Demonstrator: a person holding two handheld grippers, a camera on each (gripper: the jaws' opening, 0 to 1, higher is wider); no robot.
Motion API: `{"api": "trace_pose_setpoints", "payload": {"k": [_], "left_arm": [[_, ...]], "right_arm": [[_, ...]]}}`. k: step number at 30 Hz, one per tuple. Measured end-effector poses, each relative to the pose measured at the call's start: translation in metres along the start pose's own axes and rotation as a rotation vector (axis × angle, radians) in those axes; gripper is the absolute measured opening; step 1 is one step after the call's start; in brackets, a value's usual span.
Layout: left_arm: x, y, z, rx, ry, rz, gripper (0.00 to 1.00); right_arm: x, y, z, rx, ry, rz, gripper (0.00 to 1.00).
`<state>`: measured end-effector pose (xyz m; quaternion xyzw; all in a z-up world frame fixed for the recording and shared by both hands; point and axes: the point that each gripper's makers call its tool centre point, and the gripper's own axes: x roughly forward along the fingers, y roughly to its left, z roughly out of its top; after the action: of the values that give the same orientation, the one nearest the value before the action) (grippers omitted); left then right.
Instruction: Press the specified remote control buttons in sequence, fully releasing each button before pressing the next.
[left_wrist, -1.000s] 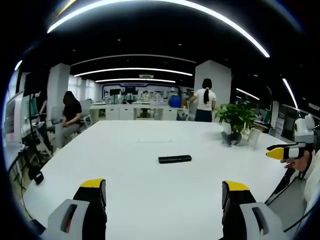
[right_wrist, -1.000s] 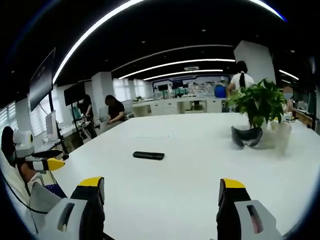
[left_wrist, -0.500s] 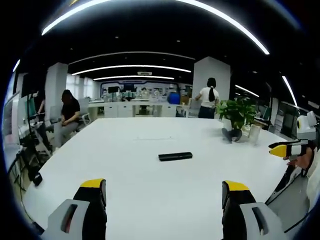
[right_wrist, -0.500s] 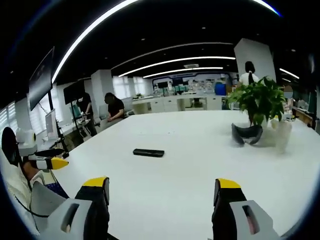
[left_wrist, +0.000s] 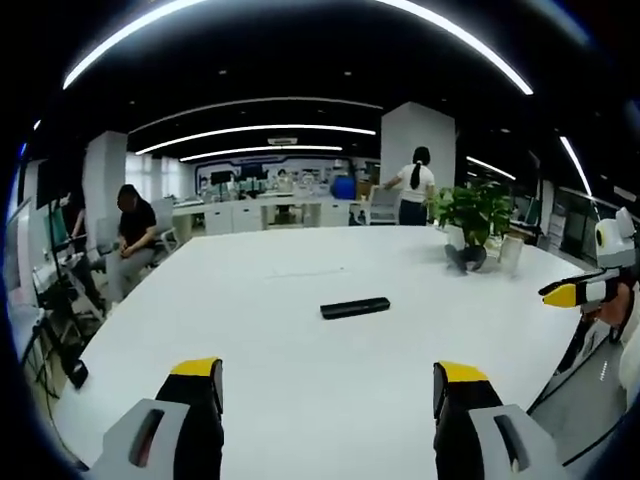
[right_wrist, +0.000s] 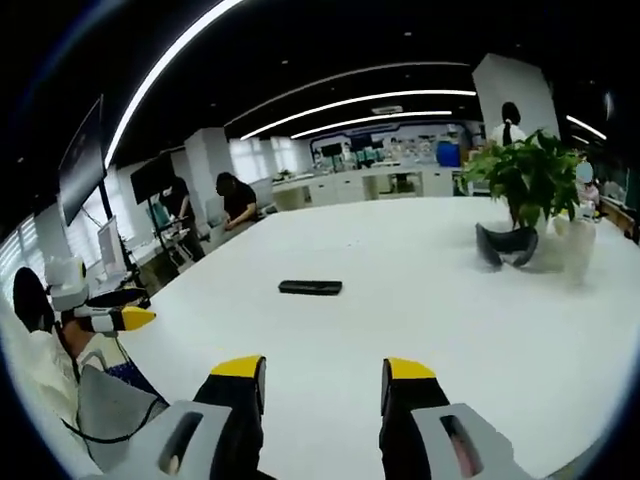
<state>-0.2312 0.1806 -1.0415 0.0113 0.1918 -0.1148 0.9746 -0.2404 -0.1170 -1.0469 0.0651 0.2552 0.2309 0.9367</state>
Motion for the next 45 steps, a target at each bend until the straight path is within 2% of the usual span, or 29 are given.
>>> {"api": "trace_pose_setpoints", "payload": {"k": [2,8,12,17,21,30,34,36,39,45], "left_arm": [[0.002,0.001,0.001,-0.002,0.001,-0.001,0.89],[0.008,0.003,0.009,0.003,-0.01,-0.006,0.9],[0.01,0.002,0.008,-0.021,-0.012,-0.008,0.93],[0.01,0.001,0.005,-0.042,-0.012,-0.004,0.98],[0.012,-0.001,0.004,-0.018,0.002,-0.011,0.98],[0.019,0.006,0.011,0.006,0.017,-0.011,0.96],[0.024,0.006,0.017,-0.003,0.027,-0.033,0.96],[0.027,0.005,0.022,-0.001,0.022,-0.05,0.96],[0.035,0.005,0.026,0.019,0.03,-0.063,0.93],[0.051,0.001,0.029,0.047,0.051,-0.103,0.89]], "right_arm": [[0.0,0.002,-0.001,0.03,0.007,0.018,0.35],[0.002,0.003,-0.006,-0.019,0.032,0.015,0.35],[0.004,0.002,-0.003,-0.063,0.009,-0.004,0.47],[0.005,-0.002,0.001,-0.069,-0.01,-0.022,0.58],[0.006,-0.003,0.002,-0.08,-0.008,-0.025,0.6],[0.01,0.0,-0.009,-0.066,0.049,0.003,0.46],[0.012,0.003,-0.012,-0.074,0.07,0.016,0.37],[0.012,0.003,-0.013,-0.074,0.072,0.013,0.38],[0.013,0.002,-0.016,-0.073,0.084,0.01,0.27],[0.013,0.003,-0.023,-0.069,0.115,0.011,0.15]]}}
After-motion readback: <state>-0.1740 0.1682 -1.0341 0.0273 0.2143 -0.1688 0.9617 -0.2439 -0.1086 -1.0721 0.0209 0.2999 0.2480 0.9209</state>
